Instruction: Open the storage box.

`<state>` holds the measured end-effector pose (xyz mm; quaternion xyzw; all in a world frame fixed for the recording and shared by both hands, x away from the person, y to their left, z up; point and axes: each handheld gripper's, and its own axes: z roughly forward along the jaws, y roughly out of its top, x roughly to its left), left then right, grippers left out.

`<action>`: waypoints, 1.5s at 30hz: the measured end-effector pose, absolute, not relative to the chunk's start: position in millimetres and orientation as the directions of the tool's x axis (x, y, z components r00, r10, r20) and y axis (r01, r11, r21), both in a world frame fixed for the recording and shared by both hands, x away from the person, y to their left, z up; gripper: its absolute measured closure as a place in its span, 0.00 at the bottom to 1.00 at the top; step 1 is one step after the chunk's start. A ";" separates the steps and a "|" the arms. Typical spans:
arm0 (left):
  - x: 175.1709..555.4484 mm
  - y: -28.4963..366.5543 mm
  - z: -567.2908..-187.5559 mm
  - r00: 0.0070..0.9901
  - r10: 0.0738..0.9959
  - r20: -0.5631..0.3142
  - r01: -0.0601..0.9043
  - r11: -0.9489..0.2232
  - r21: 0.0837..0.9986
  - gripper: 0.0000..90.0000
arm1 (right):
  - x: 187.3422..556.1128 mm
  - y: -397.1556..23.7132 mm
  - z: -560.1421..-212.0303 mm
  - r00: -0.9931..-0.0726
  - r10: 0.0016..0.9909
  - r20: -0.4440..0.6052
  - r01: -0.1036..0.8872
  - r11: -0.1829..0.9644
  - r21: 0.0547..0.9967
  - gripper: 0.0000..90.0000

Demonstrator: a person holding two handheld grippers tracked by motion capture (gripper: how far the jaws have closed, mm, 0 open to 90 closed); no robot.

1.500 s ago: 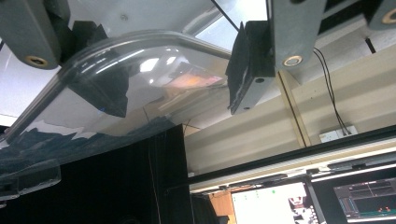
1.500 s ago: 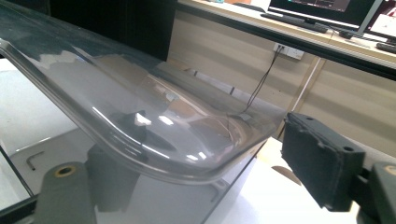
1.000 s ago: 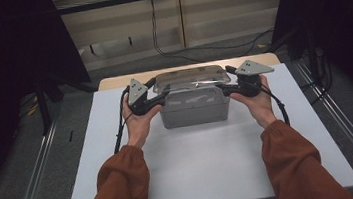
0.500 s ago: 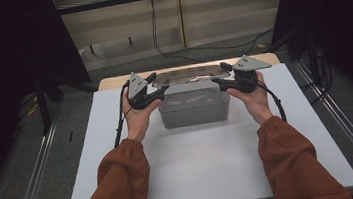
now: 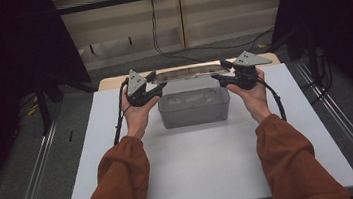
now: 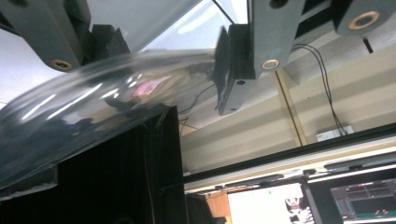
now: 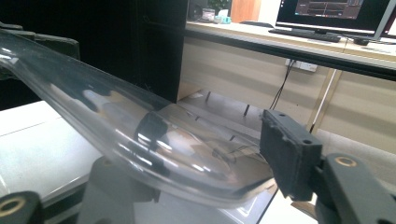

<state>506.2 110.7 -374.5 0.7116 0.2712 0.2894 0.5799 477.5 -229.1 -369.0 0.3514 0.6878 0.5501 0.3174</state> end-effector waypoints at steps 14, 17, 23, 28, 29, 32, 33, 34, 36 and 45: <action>517.3 111.3 -366.8 0.672 0.735 0.088 0.074 -0.185 0.980 0.53 | 487.8 -232.4 -366.8 -0.548 0.835 -0.042 0.113 0.124 0.986 0.52; 519.0 110.8 -366.9 0.675 0.733 0.077 0.074 -0.170 0.983 0.55 | 489.9 -232.8 -364.8 -0.549 0.834 -0.045 0.114 0.128 0.985 0.53; 523.4 111.6 -363.9 0.680 0.729 0.083 0.067 -0.174 0.982 0.62 | 495.9 -232.3 -361.1 -0.544 0.838 -0.053 0.115 0.138 0.984 0.52; 525.7 111.8 -362.6 0.685 0.724 0.086 0.064 -0.177 0.982 0.64 | 500.7 -233.8 -362.2 -0.529 0.846 -0.060 0.116 0.142 0.983 0.51; 525.8 111.8 -362.5 0.686 0.723 0.086 0.064 -0.178 0.982 0.64 | 501.4 -234.2 -362.7 -0.530 0.846 -0.057 0.121 0.142 0.983 0.51; 526.9 113.1 -361.1 0.683 0.723 0.104 0.057 -0.195 0.979 0.64 | 502.1 -234.7 -363.6 -0.524 0.849 -0.066 0.115 0.148 0.982 0.51; 527.4 113.1 -360.9 0.683 0.722 0.106 0.056 -0.196 0.979 0.65 | 502.2 -234.6 -363.8 -0.524 0.849 -0.066 0.118 0.149 0.982 0.52; 527.6 113.1 -360.5 0.684 0.722 0.108 0.057 -0.200 0.978 0.65 | 502.9 -234.6 -364.4 -0.521 0.851 -0.068 0.116 0.150 0.982 0.52; 528.6 113.2 -360.5 0.685 0.721 0.103 0.058 -0.194 0.979 0.65 | 504.7 -235.6 -365.9 -0.518 0.853 -0.064 0.120 0.146 0.982 0.53; 534.2 112.3 -361.3 0.677 0.729 0.096 0.043 -0.170 0.984 0.68 | 512.2 -235.1 -367.8 -0.518 0.854 -0.052 0.126 0.136 0.983 0.56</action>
